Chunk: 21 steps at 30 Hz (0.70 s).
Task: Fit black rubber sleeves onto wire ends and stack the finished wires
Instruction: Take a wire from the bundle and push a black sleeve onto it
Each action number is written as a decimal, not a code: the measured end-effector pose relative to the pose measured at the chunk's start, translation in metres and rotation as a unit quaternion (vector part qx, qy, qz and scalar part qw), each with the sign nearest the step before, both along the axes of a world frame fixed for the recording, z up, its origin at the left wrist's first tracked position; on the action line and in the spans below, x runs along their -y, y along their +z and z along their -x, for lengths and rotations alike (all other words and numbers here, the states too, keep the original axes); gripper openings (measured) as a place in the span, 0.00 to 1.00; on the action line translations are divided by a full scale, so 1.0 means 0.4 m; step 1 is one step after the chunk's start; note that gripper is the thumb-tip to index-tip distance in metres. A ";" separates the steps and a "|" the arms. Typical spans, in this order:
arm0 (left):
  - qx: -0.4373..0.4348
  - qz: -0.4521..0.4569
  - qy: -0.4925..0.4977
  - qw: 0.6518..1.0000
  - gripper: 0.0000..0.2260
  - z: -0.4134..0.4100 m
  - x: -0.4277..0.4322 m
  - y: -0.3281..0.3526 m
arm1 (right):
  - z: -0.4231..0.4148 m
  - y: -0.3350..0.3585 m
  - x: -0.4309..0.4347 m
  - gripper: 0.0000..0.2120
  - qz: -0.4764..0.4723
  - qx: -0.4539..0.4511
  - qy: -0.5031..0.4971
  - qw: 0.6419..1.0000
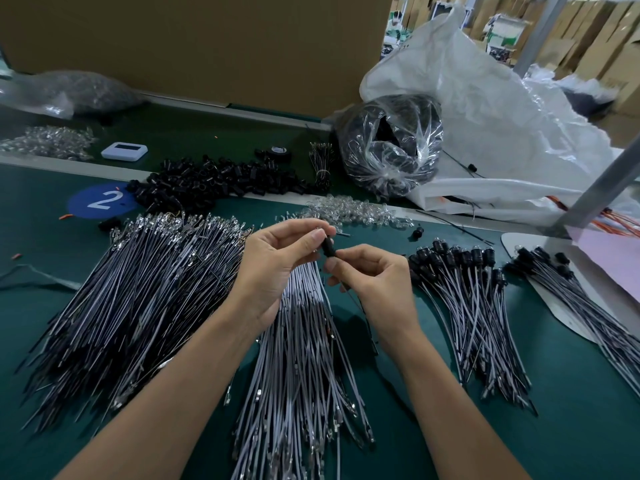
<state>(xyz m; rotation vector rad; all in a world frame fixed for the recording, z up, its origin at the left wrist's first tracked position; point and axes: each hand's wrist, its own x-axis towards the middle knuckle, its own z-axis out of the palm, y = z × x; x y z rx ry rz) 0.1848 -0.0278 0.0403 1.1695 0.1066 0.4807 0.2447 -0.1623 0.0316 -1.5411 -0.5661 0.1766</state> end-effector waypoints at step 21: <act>-0.007 -0.088 -0.046 0.995 0.13 -0.004 0.024 -0.017 | -0.008 -0.012 -0.001 0.08 -0.064 0.047 0.020 0.997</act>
